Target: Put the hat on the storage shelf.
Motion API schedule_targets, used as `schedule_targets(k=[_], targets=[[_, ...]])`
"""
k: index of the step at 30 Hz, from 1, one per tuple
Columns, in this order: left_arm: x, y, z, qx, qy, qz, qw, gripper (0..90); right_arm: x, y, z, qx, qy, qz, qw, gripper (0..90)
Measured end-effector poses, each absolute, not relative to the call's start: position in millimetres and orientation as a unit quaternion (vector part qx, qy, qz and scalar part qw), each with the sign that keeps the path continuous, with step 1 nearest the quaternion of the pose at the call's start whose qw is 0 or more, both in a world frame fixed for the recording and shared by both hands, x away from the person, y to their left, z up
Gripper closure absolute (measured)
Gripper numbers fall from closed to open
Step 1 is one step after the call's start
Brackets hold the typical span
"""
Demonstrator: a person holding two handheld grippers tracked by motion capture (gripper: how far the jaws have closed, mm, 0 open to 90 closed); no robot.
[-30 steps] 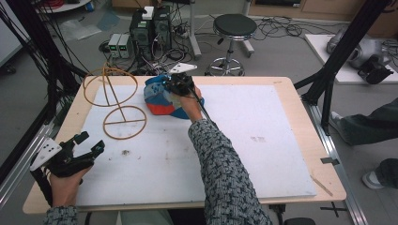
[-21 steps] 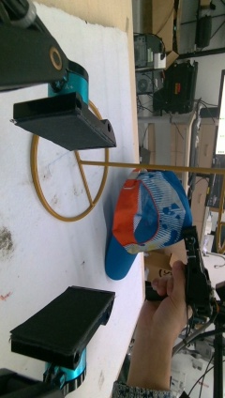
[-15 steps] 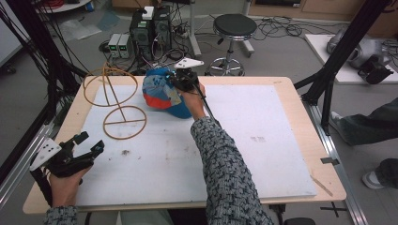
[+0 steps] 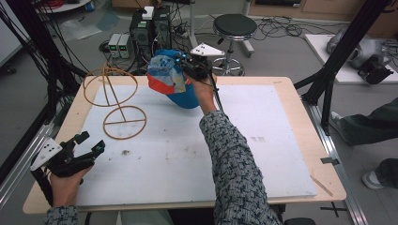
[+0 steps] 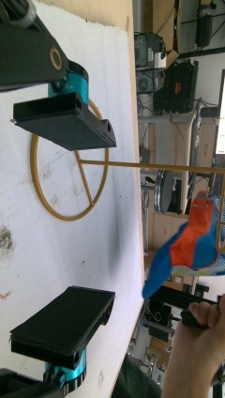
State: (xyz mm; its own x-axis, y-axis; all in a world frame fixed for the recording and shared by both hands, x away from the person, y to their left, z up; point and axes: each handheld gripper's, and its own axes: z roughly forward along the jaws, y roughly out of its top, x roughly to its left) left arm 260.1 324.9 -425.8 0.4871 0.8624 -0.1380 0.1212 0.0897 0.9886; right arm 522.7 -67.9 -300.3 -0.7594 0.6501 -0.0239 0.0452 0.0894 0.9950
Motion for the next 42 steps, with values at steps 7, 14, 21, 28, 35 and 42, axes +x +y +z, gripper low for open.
schedule_targets(k=[7, 14, 21, 28, 35, 42], targets=[[260.0, 325.2, -426.1, 0.602, 0.408, 0.301, 0.617, 22.3, 517.5, -70.6, -277.2, 0.235, 0.687, 0.641, 0.251, 90.0], [260.2, 324.9, -426.0, 0.604, 0.407, 0.301, 0.616, 22.3, 514.7, -71.8, -260.5, 0.225, 0.681, 0.65, 0.251, 90.0], [260.8, 324.3, -426.7, 0.605, 0.407, 0.297, 0.617, 22.3, 508.3, -64.0, -237.2, 0.195, 0.676, 0.662, 0.259, 90.0], [260.8, 324.2, -426.3, 0.603, 0.407, 0.297, 0.619, 22.3, 502.2, -54.1, -219.3, 0.174, 0.674, 0.67, 0.258, 90.0], [260.9, 324.7, -426.5, 0.603, 0.407, 0.296, 0.618, 22.3, 492.8, -41.9, -205.1, 0.147, 0.672, 0.679, 0.255, 90.0], [260.5, 325.3, -426.0, 0.601, 0.407, 0.297, 0.62, 22.3, 485.5, -29.4, -197.6, 0.125, 0.667, 0.695, 0.237, 90.0]])
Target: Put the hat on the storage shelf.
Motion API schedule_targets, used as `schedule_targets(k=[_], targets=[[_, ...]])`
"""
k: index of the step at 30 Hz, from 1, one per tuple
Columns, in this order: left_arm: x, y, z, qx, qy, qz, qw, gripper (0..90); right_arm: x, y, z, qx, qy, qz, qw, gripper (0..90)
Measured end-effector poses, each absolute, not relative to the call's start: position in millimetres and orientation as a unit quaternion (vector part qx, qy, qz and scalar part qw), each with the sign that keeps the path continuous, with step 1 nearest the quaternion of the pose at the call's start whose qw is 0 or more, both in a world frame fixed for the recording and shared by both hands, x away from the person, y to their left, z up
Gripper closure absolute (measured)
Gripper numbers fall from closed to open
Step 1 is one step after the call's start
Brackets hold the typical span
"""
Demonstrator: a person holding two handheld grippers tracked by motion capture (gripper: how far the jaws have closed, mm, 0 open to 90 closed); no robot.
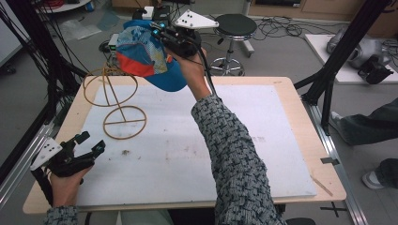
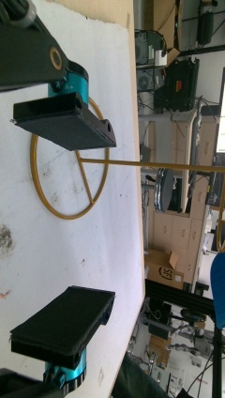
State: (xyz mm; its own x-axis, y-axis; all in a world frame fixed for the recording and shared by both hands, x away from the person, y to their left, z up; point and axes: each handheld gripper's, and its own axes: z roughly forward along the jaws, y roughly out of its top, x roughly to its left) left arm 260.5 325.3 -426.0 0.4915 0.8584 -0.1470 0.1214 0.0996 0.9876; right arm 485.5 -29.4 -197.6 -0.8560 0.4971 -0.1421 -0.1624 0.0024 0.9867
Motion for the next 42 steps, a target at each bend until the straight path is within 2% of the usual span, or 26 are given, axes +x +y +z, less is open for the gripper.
schedule_targets(k=[21, 42], targets=[[260.1, 328.1, -425.5, 0.6, 0.407, 0.298, 0.62, 22.4, 461.9, 41.0, -207.5, 0.052, 0.693, 0.699, 0.168, 90.0], [259.6, 331.5, -425.3, 0.593, 0.409, 0.297, 0.626, 22.5, 461.9, 104.5, -219.5, 0.024, 0.749, 0.639, 0.172, 90.0]])
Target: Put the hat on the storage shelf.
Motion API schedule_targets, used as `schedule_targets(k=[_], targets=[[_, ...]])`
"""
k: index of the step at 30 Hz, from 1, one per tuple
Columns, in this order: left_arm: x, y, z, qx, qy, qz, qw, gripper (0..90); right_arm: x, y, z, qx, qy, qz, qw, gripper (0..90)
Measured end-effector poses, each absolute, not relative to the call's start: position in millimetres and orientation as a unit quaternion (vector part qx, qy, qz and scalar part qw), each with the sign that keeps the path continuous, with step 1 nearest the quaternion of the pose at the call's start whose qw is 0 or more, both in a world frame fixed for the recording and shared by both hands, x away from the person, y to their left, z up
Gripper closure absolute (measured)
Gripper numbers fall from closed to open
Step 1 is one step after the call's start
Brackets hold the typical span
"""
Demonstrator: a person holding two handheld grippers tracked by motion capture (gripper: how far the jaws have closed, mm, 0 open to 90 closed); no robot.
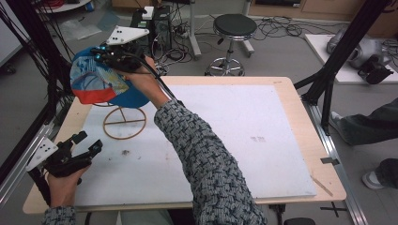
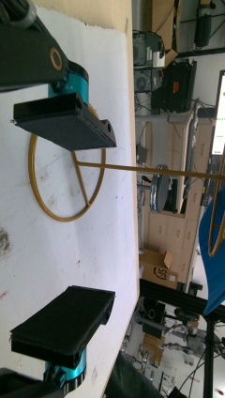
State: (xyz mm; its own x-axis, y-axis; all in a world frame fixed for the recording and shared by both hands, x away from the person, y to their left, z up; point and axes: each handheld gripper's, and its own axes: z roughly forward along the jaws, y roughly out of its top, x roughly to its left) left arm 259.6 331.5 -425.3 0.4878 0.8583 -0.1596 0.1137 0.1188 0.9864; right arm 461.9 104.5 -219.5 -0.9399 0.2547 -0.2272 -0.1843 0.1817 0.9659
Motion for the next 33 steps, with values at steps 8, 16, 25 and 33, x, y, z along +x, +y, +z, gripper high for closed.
schedule_targets(k=[8, 16, 25, 33], targets=[[259.5, 331.2, -424.9, 0.593, 0.408, 0.298, 0.627, 22.5, 462.2, 115.9, -222.1, 0.016, 0.763, 0.622, 0.174, 90.0], [259.7, 330.2, -424.8, 0.594, 0.407, 0.296, 0.628, 22.5, 461.0, 125.0, -225.1, 0.012, 0.783, 0.595, 0.181, 90.0], [260.0, 329.7, -425.0, 0.595, 0.407, 0.295, 0.627, 22.5, 459.2, 131.1, -227.4, 0.01, 0.793, 0.586, 0.166, 90.0], [259.8, 331.0, -425.1, 0.593, 0.407, 0.296, 0.628, 22.5, 456.5, 136.8, -229.3, -0.001, 0.806, 0.566, 0.174, 89.9]])
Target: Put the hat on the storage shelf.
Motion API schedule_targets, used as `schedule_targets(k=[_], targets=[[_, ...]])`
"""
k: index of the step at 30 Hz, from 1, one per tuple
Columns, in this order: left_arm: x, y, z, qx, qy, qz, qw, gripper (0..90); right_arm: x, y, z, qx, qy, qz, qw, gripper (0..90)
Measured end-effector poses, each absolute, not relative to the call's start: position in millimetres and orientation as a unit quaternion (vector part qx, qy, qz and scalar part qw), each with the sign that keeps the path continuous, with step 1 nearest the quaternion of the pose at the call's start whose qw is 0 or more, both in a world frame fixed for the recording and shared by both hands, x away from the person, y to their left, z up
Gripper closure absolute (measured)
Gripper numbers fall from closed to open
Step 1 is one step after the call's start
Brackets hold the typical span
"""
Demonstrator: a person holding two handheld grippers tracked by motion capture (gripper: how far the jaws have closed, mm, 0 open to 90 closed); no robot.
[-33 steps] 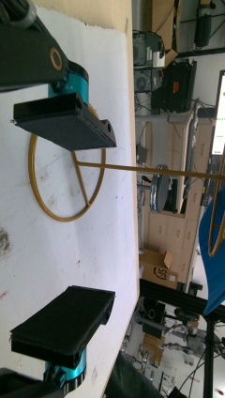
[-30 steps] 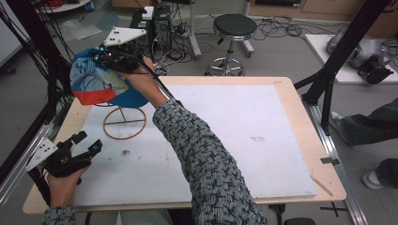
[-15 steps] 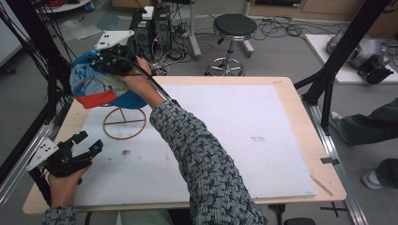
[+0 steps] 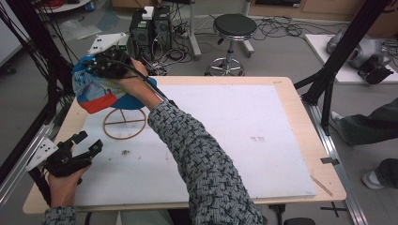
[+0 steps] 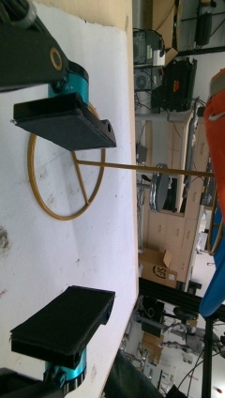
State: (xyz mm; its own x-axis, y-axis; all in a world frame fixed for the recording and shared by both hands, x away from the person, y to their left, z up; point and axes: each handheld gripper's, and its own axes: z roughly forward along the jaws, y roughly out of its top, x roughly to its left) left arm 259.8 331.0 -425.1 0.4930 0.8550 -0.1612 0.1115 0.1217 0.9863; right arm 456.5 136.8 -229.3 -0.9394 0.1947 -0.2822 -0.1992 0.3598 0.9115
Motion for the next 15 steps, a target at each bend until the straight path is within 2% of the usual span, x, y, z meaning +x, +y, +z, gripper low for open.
schedule_targets(k=[7, 9, 10, 15], targets=[[260.4, 330.6, -425.9, 0.595, 0.409, 0.294, 0.627, 22.5, 460.5, 130.5, -232.5, 0.01, 0.812, 0.557, 0.175, 89.0], [260.3, 329.8, -425.8, 0.594, 0.409, 0.293, 0.627, 22.5, 461.2, 128.6, -234.0, 0.012, 0.81, 0.56, 0.172, 86.3], [260.4, 329.8, -425.8, 0.595, 0.408, 0.293, 0.627, 22.5, 461.4, 128.0, -235.3, 0.021, 0.809, 0.562, 0.174, 76.2], [260.7, 329.3, -426.5, 0.598, 0.408, 0.292, 0.625, 22.5, 462.0, 125.1, -237.5, 0.034, 0.805, 0.566, 0.176, 69.7]])
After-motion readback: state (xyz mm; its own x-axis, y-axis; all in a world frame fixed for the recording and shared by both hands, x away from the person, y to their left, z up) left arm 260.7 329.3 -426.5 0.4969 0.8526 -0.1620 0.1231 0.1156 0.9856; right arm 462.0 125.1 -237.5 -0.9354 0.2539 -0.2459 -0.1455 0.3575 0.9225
